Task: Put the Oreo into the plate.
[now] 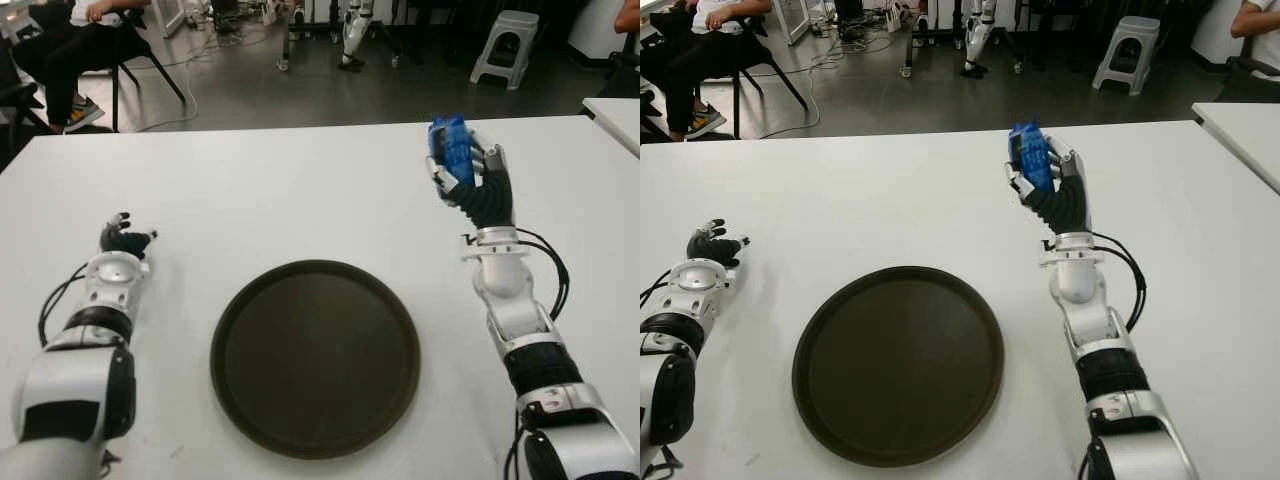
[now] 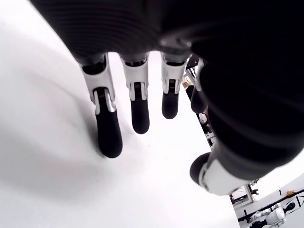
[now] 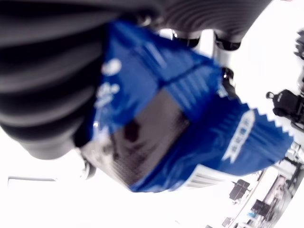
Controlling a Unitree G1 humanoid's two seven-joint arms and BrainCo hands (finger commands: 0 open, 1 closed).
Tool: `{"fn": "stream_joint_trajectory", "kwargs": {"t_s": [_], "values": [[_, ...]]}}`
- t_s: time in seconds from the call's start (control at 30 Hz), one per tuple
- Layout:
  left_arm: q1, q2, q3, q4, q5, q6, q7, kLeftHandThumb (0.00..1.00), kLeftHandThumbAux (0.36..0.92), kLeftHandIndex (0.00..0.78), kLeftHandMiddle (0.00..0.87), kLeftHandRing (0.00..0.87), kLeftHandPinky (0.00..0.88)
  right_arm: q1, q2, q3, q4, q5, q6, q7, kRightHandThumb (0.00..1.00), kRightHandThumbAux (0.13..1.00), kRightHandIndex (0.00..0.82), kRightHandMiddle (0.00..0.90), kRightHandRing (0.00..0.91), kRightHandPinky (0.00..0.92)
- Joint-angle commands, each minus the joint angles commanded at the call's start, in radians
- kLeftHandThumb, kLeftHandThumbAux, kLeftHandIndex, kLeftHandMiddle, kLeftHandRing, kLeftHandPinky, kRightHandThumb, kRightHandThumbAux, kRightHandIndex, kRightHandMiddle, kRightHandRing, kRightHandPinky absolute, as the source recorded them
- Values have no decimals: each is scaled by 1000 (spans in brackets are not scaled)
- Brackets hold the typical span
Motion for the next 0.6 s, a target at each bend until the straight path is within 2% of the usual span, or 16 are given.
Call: {"fn": "stream_joint_trajectory", "kwargs": {"t_s": [0.13,0.3,0.6], "values": [[2,0,4,0,-3,-5,-4,282,769,80,128,147,165,0,34,19,-23,19,31,39,849,672,433,546,821,818],[4,1,10,0,-8,-9,-5,320,765,90,142,155,172,18,51,40,-42,44,45,119,847,672,434,548,818,815],[2,0,5,0,-2,-8,6,295,764,100,141,160,163,77,9,105,-108,9,19,280,847,671,434,546,817,810]]}}
